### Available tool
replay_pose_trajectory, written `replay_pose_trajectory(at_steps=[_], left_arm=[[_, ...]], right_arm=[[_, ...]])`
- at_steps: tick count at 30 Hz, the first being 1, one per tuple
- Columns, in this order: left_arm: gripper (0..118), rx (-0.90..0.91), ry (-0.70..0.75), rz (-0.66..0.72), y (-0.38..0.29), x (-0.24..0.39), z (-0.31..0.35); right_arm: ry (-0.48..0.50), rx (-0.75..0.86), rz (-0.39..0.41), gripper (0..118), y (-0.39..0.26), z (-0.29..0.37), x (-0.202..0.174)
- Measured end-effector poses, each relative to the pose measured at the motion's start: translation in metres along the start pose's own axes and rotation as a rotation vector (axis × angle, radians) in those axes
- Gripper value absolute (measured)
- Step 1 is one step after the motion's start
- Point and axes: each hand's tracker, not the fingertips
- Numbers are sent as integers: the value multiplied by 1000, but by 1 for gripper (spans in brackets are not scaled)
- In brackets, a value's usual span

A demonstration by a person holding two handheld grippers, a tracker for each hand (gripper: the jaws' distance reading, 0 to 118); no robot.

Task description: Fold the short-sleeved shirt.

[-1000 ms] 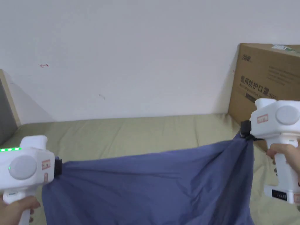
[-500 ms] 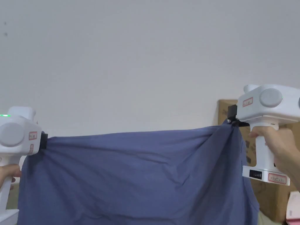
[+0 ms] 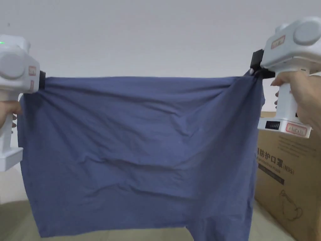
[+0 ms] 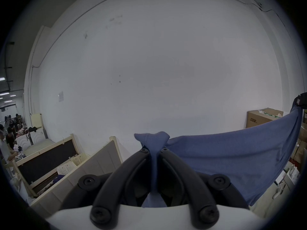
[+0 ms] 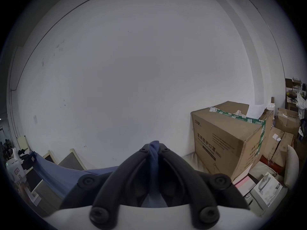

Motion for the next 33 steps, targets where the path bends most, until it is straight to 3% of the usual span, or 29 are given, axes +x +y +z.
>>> replay_pose_trajectory(at_steps=[5,8,15,19,23,27,30,33], left_arm=[[5,-34,16,-8,-43,3,-19],[5,-133,0,-15,-92,10,-38],[5,-385,-13,-69,-239,47,-79],[5,-568,-49,-71,-327,68,-88],[5,-705,-82,-58,-398,74,-69],[5,-789,-98,-59,-441,69,-36],[5,-824,-104,-69,-459,61,2],[5,-836,-115,18,-468,46,52]], right_arm=[[1,-51,26,6,-32,-18,3],[-8,-139,-1,6,-71,-41,15],[-85,-379,10,6,-206,-102,47],[-123,-542,-79,6,-298,-119,77],[-173,-670,-41,6,-378,-108,103],[-146,-766,-134,6,-433,-72,131],[-164,-785,-105,6,-458,-29,141],[-146,-826,-120,6,-477,23,152]])
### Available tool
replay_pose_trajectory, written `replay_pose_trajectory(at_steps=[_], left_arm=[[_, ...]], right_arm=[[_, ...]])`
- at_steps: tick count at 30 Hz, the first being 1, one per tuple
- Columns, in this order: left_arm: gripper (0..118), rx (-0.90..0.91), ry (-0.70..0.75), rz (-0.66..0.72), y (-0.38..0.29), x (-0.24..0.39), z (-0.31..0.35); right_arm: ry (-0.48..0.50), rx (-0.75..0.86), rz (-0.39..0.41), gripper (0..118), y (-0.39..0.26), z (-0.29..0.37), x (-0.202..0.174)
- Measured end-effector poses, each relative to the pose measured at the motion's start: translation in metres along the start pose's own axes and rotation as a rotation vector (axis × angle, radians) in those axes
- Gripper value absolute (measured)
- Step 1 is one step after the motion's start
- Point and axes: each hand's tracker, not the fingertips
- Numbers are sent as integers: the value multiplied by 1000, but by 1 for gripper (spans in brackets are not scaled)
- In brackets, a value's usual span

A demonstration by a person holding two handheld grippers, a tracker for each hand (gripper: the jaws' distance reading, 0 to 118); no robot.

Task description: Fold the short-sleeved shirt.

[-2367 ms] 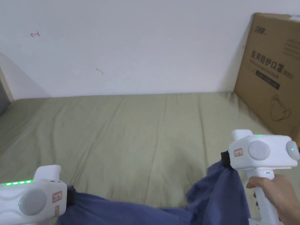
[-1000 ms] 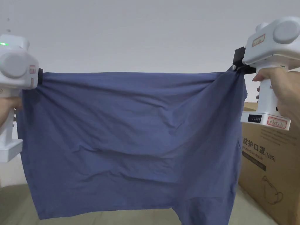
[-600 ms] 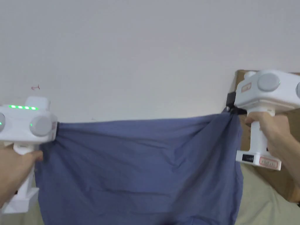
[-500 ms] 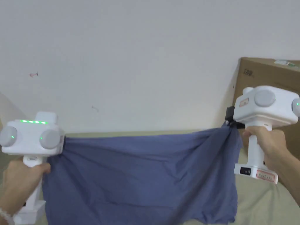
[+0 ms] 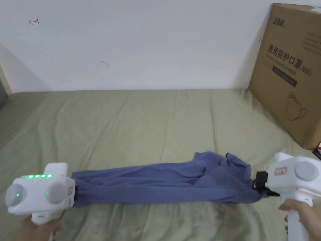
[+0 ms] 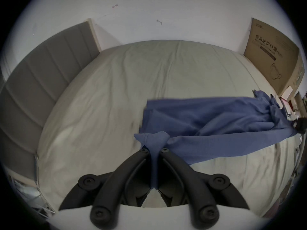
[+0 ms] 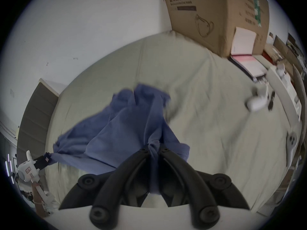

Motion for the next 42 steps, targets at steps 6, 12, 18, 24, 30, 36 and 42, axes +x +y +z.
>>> replay_pose_trajectory(at_steps=[6,12,18,24,30,36,42], left_arm=[[5,-34,-11,-16,-97,-23,68],[5,-81,-29,13,-159,-43,112],[5,-87,-14,-11,-177,-50,120],[74,-113,-19,-13,-162,-56,114],[84,-47,-83,6,-138,-54,126],[0,-78,-127,40,-133,-37,112],[0,-122,-150,41,-112,-31,77]], right_arm=[[34,-51,-5,6,-92,52,40],[-10,-110,40,6,-168,86,55],[-45,-109,79,6,-193,98,53],[-119,-74,160,55,-171,99,40],[-5,-3,167,78,-146,108,19],[8,45,194,0,-141,91,-6],[2,30,281,0,-131,52,-37]])
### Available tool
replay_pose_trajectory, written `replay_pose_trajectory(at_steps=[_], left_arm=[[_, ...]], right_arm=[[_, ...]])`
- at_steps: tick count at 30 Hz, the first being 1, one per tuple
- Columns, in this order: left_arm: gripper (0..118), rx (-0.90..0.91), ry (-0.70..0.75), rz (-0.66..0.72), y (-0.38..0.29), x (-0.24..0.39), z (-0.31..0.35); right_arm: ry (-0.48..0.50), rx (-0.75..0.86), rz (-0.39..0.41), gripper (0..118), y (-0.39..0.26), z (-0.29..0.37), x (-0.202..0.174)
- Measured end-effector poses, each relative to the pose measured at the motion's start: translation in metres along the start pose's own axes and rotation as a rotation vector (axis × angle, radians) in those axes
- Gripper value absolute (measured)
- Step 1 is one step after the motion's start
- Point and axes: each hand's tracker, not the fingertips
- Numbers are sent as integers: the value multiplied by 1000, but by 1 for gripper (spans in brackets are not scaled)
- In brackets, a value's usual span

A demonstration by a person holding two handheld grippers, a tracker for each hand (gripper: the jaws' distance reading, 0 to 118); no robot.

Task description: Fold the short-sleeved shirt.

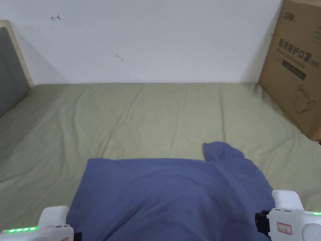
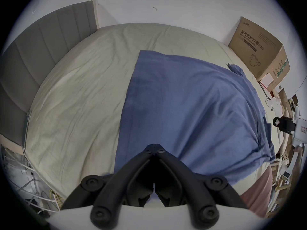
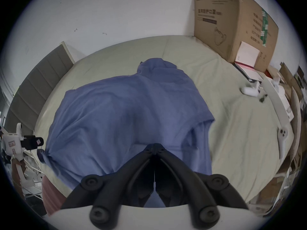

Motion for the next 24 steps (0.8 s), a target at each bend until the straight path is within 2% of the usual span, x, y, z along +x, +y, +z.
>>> replay_pose_trajectory(at_steps=[3,4,5,6,7,10,11,13,15,19,23,24], left_arm=[[0,27,-28,21,36,-4,-22],[8,32,-45,28,50,-6,-30],[50,27,-46,20,69,-6,-40],[82,30,-51,19,86,-10,-55],[98,35,-23,-14,103,-10,-68],[97,37,14,-65,151,-5,-101],[93,31,24,-67,166,-5,-113],[94,34,34,-37,190,-9,-136],[94,33,36,11,206,-7,-152],[94,-24,76,-6,220,-5,-183],[85,-30,57,45,213,-8,-193],[75,-20,59,46,210,-6,-188]], right_arm=[[35,4,-17,0,22,-21,-8],[41,4,-19,0,29,-28,-10],[41,3,-21,0,36,-36,-13],[44,8,-22,0,41,-43,-16],[51,13,-21,0,45,-48,-18],[72,11,-19,0,54,-64,-23],[78,7,-18,0,56,-68,-24],[83,2,-20,0,55,-74,-26],[90,-11,-26,0,52,-79,-24],[93,-46,-40,0,44,-86,-18],[71,-68,-44,0,35,-90,-9],[70,-73,-51,0,34,-91,-6]])
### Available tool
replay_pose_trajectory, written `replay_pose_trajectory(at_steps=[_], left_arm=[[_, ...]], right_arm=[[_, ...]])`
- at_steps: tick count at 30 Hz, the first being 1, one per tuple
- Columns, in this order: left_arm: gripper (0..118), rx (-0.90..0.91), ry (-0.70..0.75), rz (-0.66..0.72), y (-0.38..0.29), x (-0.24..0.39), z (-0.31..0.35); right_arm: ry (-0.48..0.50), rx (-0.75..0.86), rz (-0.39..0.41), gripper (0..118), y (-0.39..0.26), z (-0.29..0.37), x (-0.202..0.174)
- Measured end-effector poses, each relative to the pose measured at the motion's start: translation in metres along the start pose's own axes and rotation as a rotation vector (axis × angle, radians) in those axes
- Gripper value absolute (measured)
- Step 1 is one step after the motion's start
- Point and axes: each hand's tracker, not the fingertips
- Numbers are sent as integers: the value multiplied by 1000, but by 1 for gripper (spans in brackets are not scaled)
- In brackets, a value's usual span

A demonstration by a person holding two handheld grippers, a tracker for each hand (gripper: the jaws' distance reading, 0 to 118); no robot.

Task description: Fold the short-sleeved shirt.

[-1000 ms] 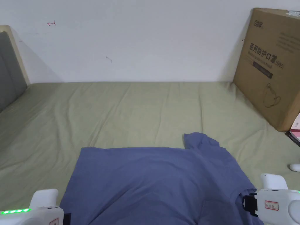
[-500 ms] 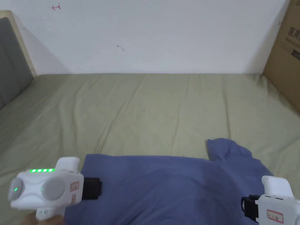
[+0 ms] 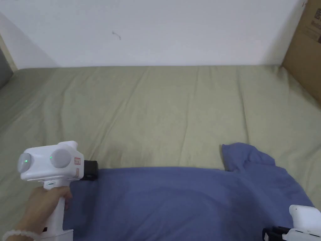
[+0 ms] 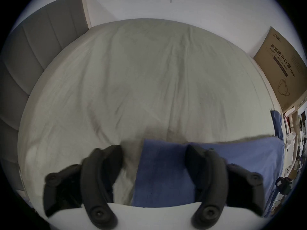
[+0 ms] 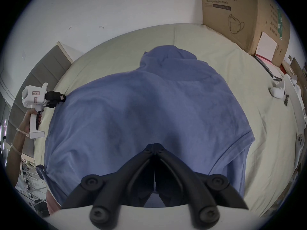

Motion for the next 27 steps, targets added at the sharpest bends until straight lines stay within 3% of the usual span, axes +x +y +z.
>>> replay_pose_trajectory(at_steps=[1,4,12,16,17,18,19,23,24,26,27], left_arm=[[62,15,17,-11,0,3,4],[5,32,11,-40,-2,4,16],[3,24,-18,-51,0,3,30],[3,60,-34,-45,2,1,45],[3,69,-35,-54,1,3,50],[3,76,-34,-70,2,2,51],[3,83,-30,-81,1,2,55],[3,100,-31,-89,0,1,63],[3,100,-32,-89,1,0,63],[3,96,-33,-86,0,-2,61],[3,93,-34,-84,0,-4,59]], right_arm=[[3,-4,-12,0,-1,0,2],[18,-6,-40,0,0,2,7],[49,34,-40,1,49,14,26],[50,24,-34,34,107,-1,53],[52,-4,-61,77,124,-10,62],[38,0,-66,99,138,-20,69],[34,-3,-61,107,150,-29,76],[-75,-117,-49,106,186,-76,94],[-78,-124,-36,102,186,-83,88],[-87,-164,-61,83,186,-97,88],[-78,-181,-54,83,183,-106,88]])
